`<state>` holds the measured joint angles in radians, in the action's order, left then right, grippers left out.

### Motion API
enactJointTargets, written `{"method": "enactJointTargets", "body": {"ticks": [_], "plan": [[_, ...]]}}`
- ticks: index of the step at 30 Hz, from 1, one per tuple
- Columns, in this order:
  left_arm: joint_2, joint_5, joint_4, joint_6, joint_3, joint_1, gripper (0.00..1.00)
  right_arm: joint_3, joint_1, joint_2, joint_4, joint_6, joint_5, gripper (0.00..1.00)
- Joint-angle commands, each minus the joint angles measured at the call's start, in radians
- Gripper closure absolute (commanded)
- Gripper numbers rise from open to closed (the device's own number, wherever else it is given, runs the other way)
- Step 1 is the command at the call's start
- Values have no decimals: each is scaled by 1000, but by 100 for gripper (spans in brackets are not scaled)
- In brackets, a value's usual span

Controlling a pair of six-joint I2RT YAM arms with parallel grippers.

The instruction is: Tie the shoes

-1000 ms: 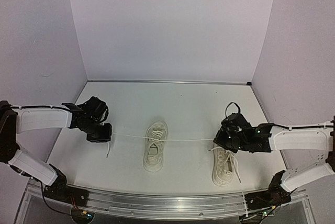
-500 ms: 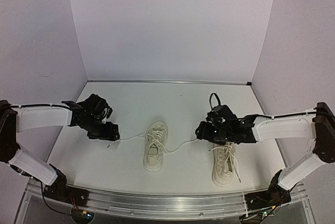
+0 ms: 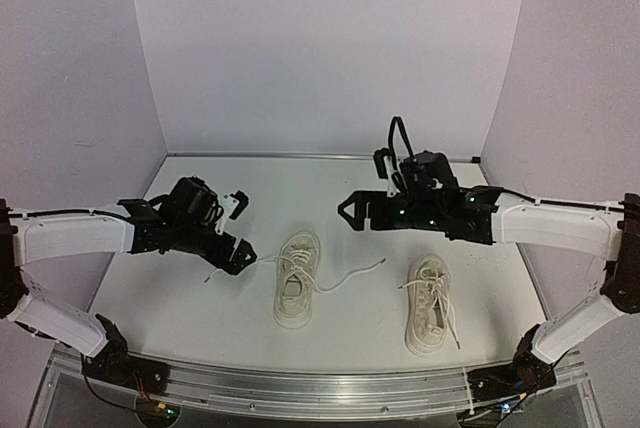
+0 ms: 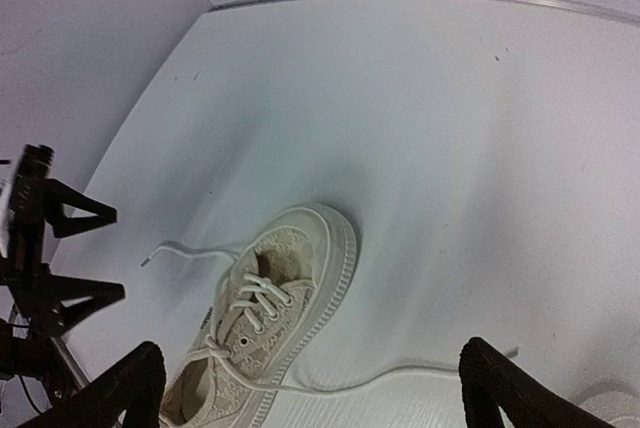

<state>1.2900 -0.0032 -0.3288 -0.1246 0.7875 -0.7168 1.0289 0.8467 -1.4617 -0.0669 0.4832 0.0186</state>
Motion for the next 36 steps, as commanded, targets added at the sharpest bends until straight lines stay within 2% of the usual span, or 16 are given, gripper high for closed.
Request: {"method": "enactJointTargets", "body": {"ticks": [1,5,12,18,26,36], "plan": [[55,69,115,195,3,-21,0,59,-2,8,-41,-125,43,2],[178,100,115,336,31,-21,2,28,-2,65,-33,-134,42,2],[378,187,36,506,176,-19,17,-9,-2,133,-30,-132,44,2],[503,246,13,584,278,-6,28,-29,-2,148,-30,-119,47,2],[555,261,4,639,330,32,46,-51,-3,169,-28,-108,40,2],[607,230,-9,726,363,34,60,-58,-2,179,-30,-99,36,2]]}}
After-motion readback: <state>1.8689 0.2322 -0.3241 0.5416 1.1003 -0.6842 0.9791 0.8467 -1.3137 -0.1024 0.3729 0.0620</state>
